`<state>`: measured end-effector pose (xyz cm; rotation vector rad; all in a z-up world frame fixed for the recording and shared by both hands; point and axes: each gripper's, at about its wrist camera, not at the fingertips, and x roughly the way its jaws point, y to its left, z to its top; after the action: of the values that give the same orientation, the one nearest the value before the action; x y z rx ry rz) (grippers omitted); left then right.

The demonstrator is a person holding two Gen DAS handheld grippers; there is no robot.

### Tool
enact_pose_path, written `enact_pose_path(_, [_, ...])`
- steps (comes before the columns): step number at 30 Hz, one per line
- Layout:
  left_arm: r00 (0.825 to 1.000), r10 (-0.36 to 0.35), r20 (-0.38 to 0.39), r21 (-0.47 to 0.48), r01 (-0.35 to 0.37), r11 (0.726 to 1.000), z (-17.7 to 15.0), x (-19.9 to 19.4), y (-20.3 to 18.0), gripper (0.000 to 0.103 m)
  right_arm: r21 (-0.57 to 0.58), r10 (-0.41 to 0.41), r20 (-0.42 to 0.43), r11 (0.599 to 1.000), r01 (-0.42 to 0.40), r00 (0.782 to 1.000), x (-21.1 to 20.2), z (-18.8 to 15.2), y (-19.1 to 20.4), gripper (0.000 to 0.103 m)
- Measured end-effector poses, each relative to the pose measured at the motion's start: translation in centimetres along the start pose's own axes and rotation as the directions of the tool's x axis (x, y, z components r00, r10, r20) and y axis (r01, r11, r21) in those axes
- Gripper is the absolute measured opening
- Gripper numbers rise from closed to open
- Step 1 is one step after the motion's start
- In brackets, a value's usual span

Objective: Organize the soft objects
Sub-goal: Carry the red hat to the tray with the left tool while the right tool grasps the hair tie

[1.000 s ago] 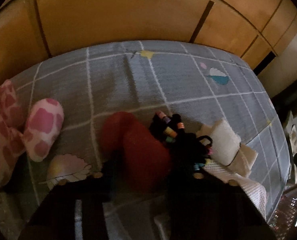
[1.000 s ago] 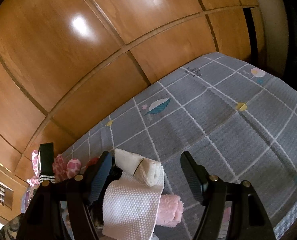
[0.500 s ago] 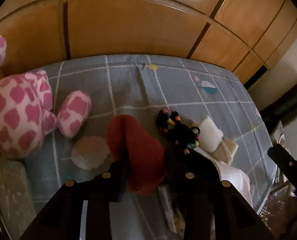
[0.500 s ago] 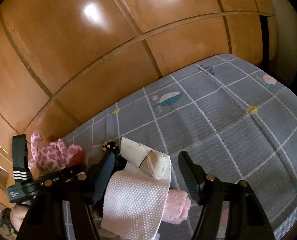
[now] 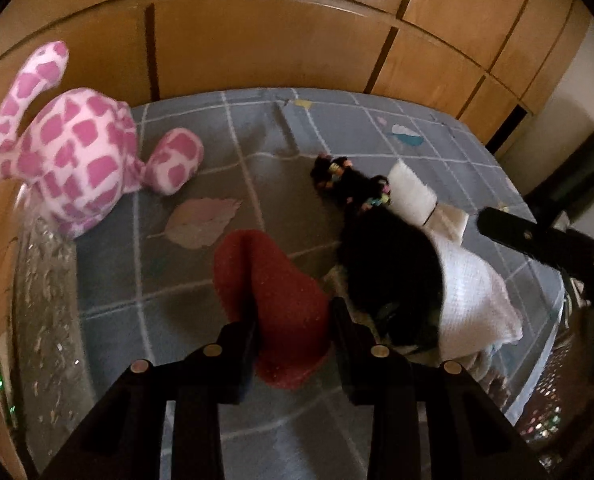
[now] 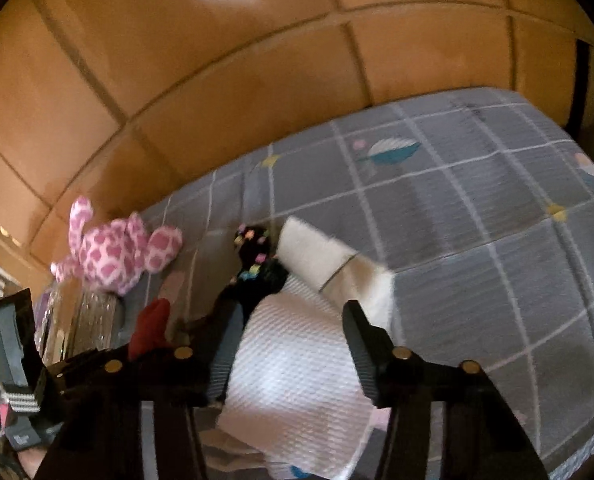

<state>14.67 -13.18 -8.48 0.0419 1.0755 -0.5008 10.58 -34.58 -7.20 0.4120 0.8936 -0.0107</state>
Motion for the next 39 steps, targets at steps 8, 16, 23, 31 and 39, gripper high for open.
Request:
enact_pose_path(8, [0.998, 0.02, 0.065, -0.006, -0.02, 1.0, 1.1, -2.6, 0.7, 0.034, -0.101, -0.001, -0.157, 0.995, -0.015, 0.988, 6.4, 2.4, 3.9, 0.047])
enact_pose_path(16, [0.992, 0.006, 0.123, -0.03, -0.002, 1.0, 6.4, -4.7, 1.4, 0.034, -0.201, -0.095, -0.243, 0.979, 0.045, 0.965, 12.1, 1.3, 5.7, 0.026])
enact_pose_path(23, [0.978, 0.064, 0.199, -0.167, -0.031, 0.985, 11.2, -7.8, 6.3, 0.034, -0.221, -0.1, -0.22, 0.974, 0.05, 0.97, 12.0, 0.6, 5.5, 0.025])
enact_pose_path(31, [0.934, 0.259, 0.248, -0.329, -0.17, 0.929, 11.8, -13.3, 16.4, 0.034, -0.284, -0.132, -0.189, 0.956, 0.075, 0.973, 11.8, -0.2, 6.5, 0.027])
enact_pose_path(39, [0.878, 0.421, 0.226, -0.484, -0.274, 0.831, 5.1, -19.1, 25.9, 0.034, -0.366, -0.186, -0.152, 0.923, 0.119, 0.971, 12.1, -1.4, 7.9, 0.028])
